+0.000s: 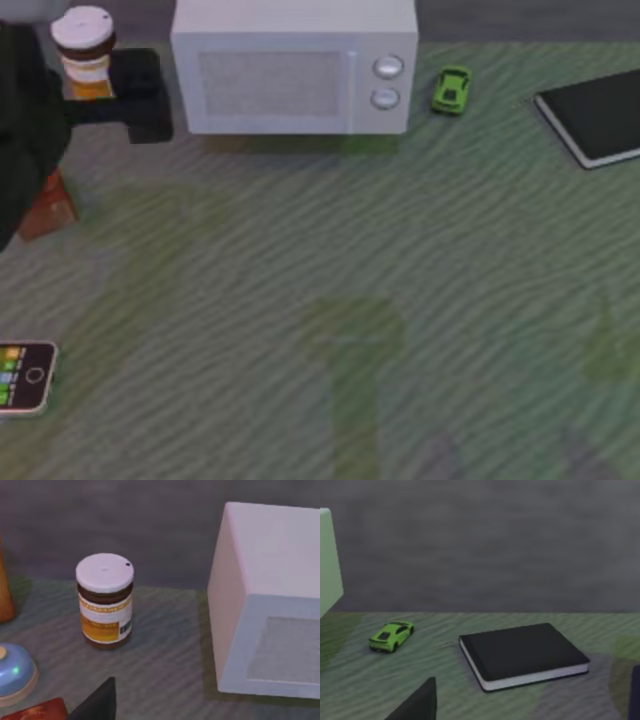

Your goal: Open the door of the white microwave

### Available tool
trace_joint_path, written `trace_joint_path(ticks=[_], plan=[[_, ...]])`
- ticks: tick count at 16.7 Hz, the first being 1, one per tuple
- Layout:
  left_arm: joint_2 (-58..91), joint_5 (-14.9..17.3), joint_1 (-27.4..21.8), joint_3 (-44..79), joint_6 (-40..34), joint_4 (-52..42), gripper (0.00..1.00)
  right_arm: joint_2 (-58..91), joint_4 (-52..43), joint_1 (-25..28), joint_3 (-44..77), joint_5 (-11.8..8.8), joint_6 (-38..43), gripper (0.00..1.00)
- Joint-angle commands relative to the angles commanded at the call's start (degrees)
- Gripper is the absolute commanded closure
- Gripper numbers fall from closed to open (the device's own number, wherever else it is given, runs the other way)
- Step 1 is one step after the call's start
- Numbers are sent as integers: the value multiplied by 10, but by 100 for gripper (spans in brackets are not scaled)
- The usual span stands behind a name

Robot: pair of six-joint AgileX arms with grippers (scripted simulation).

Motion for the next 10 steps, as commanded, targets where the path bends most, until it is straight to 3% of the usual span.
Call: trace_joint_path(ticks=[5, 10], plan=[[286, -97, -108, 193, -52, -12, 0, 0, 0, 0, 0, 0, 0, 0], [470, -160, -180, 336, -97, -4, 0, 0, 0, 0, 0, 0, 0, 0]])
